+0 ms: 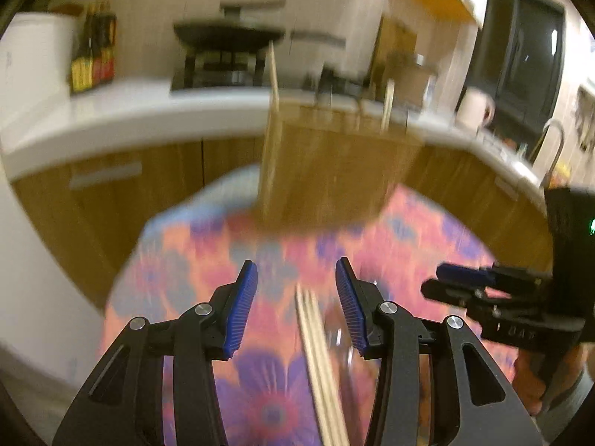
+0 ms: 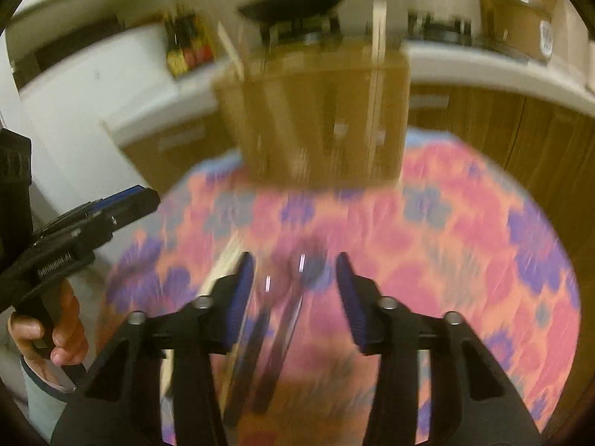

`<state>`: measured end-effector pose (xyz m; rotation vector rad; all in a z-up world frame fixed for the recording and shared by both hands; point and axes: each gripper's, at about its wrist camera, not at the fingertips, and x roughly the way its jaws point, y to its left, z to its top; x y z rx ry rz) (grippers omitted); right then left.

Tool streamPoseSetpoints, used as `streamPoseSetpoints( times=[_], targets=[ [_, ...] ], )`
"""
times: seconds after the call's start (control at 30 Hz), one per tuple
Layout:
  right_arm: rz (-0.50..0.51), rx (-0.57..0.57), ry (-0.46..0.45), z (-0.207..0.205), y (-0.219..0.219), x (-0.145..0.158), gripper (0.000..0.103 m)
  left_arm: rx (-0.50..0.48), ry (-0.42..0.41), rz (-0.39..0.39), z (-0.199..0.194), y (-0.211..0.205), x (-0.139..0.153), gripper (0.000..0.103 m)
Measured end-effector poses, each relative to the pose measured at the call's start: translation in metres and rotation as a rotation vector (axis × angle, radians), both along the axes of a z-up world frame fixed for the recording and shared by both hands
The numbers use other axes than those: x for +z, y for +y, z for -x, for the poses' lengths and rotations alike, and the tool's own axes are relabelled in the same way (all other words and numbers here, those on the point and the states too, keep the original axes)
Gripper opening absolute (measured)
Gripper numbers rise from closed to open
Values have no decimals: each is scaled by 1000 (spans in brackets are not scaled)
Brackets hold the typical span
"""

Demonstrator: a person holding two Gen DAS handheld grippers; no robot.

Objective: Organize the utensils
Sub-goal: 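Move both open tools back down to the utensils on the table, then grasp a purple spoon with the right tool while the left tool grasps a chopstick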

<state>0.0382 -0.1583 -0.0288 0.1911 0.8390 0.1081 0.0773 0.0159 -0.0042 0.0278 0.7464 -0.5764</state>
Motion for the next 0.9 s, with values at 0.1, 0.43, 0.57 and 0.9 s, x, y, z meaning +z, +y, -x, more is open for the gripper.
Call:
streamPoseSetpoints(
  times=[0.1,0.43,0.57,0.9],
  targets=[
    [3,20,68,4,8,-19,28,-31,87,-81,8,-5,-27,41],
    [21,11,164,3,12,-47,18,-89,138,-232,18,-20,-60,30],
    [60,17,173,-5,24,-47,18,-91,138,-250,18,-23,-58,23],
    [112,-38,203,-4,17,-47,9,-71,152,-293,13,-22,-57,22]
  ],
)
